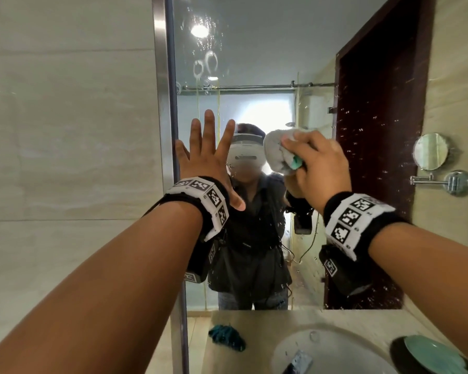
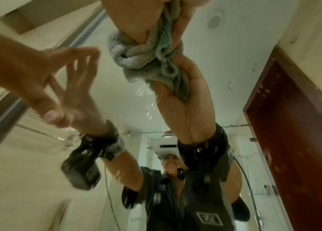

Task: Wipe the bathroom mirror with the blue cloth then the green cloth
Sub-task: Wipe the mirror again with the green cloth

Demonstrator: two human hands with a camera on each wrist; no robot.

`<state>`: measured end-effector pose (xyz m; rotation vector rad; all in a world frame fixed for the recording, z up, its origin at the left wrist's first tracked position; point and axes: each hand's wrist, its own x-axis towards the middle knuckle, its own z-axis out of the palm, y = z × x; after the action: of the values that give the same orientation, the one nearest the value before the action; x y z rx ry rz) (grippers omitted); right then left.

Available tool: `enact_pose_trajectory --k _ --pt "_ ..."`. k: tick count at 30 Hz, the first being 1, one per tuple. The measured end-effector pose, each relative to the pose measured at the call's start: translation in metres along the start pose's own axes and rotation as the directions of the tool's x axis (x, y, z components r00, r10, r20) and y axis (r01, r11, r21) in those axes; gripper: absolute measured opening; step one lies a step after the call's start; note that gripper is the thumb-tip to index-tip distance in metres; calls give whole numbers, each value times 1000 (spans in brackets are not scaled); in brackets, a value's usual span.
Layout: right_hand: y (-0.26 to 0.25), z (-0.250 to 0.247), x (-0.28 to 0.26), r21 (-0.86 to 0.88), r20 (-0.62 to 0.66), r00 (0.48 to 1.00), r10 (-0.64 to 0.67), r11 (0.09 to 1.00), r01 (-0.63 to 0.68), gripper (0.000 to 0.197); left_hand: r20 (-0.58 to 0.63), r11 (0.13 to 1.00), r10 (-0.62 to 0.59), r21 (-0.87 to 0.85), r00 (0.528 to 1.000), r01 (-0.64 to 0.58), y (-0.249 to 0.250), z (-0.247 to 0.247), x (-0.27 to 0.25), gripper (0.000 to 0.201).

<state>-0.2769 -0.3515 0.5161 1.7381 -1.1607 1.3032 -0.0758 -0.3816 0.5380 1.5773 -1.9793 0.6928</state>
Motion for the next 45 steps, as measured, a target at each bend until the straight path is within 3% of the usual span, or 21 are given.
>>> enact_pose_trajectory --k 5,11,14,18,23,31,38,42,45 --pt "1 16 -41 -78 128 983 -129 987 140 54 12 1000 -16 17 1000 16 3 -3 -2 158" --pt "1 -5 -38 -19 274 953 -129 990 140 48 56 1000 1 23 998 -3 8 -3 -27 148" --pt "3 -13 -23 -32 224 974 -28 999 36 47 106 999 37 11 994 -39 8 15 -56 146" --pt "-16 10 -39 133 160 977 140 978 -162 50 135 1000 30 -14 990 -28 7 34 -71 145" --pt "-26 33 -78 167 205 977 60 981 -95 56 89 1000 -5 24 996 3 9 50 -65 150" --pt "-20 17 -45 83 199 979 -47 996 31 51 75 999 -24 34 997 21 11 59 -58 159" --pt "-27 23 -64 109 238 971 -10 994 -17 47 45 999 -18 28 999 17 10 61 -57 160" --pt "-29 26 -64 105 190 981 -34 994 14 32 46 999 -20 26 999 19 10 62 -56 162" --pt "-32 35 -85 86 214 975 -55 996 38 39 46 1000 -15 22 999 14 9 61 -56 161"
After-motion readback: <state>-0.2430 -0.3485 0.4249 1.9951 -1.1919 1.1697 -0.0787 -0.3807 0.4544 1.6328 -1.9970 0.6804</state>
